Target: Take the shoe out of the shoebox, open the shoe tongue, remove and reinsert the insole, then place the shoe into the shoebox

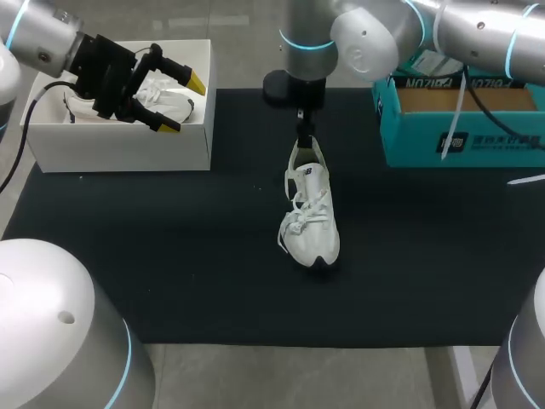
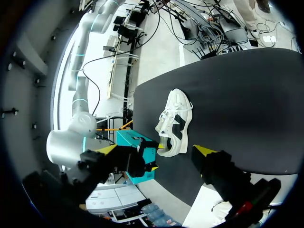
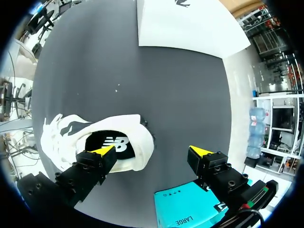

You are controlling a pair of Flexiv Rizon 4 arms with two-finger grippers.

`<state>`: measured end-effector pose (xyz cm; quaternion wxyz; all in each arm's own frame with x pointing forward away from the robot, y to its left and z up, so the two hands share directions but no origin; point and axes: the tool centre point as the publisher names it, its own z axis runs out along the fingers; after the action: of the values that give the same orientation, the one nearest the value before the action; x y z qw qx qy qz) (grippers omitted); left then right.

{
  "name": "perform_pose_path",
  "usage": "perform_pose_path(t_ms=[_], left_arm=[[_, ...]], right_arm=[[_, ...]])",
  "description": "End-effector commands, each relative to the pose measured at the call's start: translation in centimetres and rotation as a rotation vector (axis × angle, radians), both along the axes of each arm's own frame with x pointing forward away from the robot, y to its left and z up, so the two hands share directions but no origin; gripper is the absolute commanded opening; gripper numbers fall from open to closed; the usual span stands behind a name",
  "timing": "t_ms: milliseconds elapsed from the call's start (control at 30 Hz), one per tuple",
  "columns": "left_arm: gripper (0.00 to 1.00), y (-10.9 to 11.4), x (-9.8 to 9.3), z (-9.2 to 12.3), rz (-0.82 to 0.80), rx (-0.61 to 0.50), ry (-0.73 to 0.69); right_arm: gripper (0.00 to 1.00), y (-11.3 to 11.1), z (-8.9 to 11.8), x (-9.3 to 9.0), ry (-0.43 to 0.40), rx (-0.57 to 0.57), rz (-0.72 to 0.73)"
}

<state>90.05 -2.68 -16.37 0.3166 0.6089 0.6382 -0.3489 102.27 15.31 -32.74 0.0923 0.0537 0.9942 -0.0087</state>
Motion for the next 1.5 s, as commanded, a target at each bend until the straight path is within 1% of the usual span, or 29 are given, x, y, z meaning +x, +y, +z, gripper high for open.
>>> perform_pose_path(t_ms=[33, 433, 533, 633, 800, 967, 1033, 1067, 1133, 1167, 1200, 1267, 1367, 1500], left_arm=[[1.0, 0.0, 0.0, 0.0, -0.001, 0.002, 0.0], [1.0, 0.0, 0.0, 0.0, -0.001, 0.002, 0.0], [1.0, 0.0, 0.0, 0.0, -0.001, 0.002, 0.0], [1.0, 0.0, 0.0, 0.0, -0.001, 0.002, 0.0], [1.0, 0.0, 0.0, 0.0, -0.001, 0.002, 0.0], [1.0, 0.0, 0.0, 0.0, -0.001, 0.002, 0.0], [1.0, 0.0, 0.0, 0.0, -0.001, 0.002, 0.0], [1.0, 0.0, 0.0, 0.0, -0.001, 0.002, 0.0], [1.0, 0.0, 0.0, 0.0, -0.001, 0.002, 0.0], [1.0, 0.0, 0.0, 0.0, -0.001, 0.002, 0.0], [1.0, 0.0, 0.0, 0.0, -0.001, 0.002, 0.0], [1.0, 0.0, 0.0, 0.0, -0.001, 0.002, 0.0], [1.0, 0.0, 0.0, 0.0, -0.001, 0.002, 0.0], [1.0, 0.0, 0.0, 0.0, -0.001, 0.002, 0.0]], right_arm=[[1.0, 0.2, -0.1, 0.3, 0.005, -0.002, 0.001], [1.0, 0.2, -0.1, 0.3, 0.005, -0.002, 0.001], [1.0, -0.5, -1.1, 0.3, 0.007, 0.018, 0.01], [1.0, -0.8, -2.1, 0.9, 0.002, 0.024, 0.016], [1.0, -1.2, -3.9, 2.0, 0.012, 0.021, 0.025], [1.0, -1.0, -5.0, 2.5, 0.036, 0.013, 0.027], [0.94, -0.9, -5.5, 2.6, 0.049, 0.01, 0.03], [0.89, -0.8, -5.7, 2.6, 0.053, 0.007, 0.029], [0.71, -0.7, -6.0, 2.5, 0.064, 0.0, 0.028], [0.6, -0.6, -6.2, 2.4, 0.07, -0.004, 0.025], [0.52, -0.6, -6.4, 2.3, 0.075, -0.005, 0.022], [0.46, -0.7, -6.5, 2.1, 0.082, -0.007, 0.018], [0.43, -0.9, -6.6, 1.8, 0.09, -0.005, 0.009], [0.31, -0.9, -6.9, 1.4, 0.102, -0.007, -0.002]])
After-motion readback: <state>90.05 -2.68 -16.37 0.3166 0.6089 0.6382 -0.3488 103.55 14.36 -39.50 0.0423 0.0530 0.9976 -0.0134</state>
